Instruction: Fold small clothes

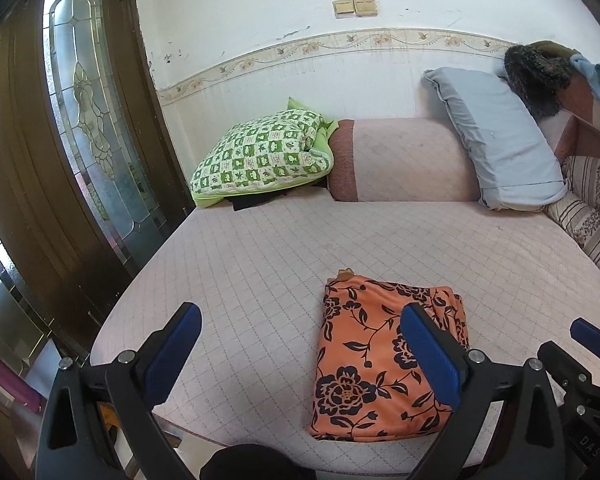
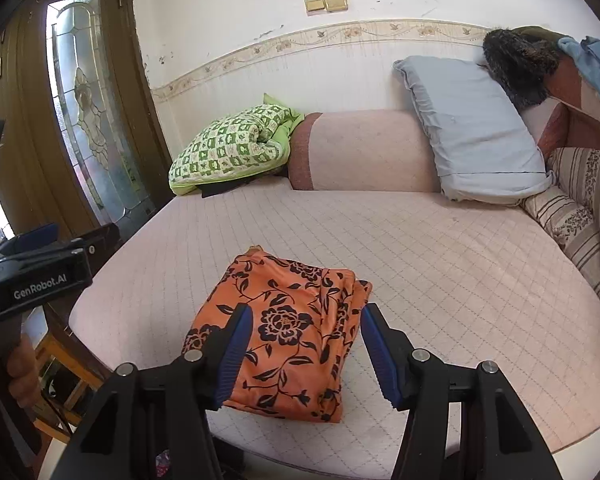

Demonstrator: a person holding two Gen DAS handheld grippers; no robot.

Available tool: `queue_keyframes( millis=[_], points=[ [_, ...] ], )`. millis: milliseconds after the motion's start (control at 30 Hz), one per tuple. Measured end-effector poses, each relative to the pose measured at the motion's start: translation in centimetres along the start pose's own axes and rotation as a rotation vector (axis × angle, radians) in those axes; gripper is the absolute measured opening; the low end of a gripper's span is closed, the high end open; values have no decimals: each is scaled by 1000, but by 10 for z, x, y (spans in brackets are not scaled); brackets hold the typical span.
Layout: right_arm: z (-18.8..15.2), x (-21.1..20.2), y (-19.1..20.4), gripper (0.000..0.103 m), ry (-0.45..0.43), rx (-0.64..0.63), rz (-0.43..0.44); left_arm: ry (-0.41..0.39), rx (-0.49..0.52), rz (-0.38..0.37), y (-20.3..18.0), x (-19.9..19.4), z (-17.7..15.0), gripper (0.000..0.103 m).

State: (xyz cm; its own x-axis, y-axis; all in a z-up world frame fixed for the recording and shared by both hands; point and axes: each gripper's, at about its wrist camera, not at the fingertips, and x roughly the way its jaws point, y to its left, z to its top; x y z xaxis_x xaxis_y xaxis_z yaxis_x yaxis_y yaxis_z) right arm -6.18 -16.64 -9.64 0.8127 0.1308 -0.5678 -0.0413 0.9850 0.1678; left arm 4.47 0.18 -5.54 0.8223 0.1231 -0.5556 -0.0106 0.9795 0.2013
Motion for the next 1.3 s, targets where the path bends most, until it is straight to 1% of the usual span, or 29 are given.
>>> queue_keyframes(
  millis=[233,333,433,667,900,1300],
  points=[
    [1,2,9,60,10,21,5,-3,-5,8,10,-5,-2,100],
    [1,4,10,60,22,37,25,-9,-12,10,15,-9,-3,100],
    [1,1,15,60,17,18,22,-15,-20,4,20,-13,-4,100],
    [6,-11,25,60,-8,-4,20,-39,-7,-15,26,-25,-5,100],
    [10,-21,40,60,-33,-45,10,-67,-21,-30,37,-36,-4,100],
    [12,-26,51,60,-40,-75,4,-76,-31,-55,44,-43,-4,100]
  ],
)
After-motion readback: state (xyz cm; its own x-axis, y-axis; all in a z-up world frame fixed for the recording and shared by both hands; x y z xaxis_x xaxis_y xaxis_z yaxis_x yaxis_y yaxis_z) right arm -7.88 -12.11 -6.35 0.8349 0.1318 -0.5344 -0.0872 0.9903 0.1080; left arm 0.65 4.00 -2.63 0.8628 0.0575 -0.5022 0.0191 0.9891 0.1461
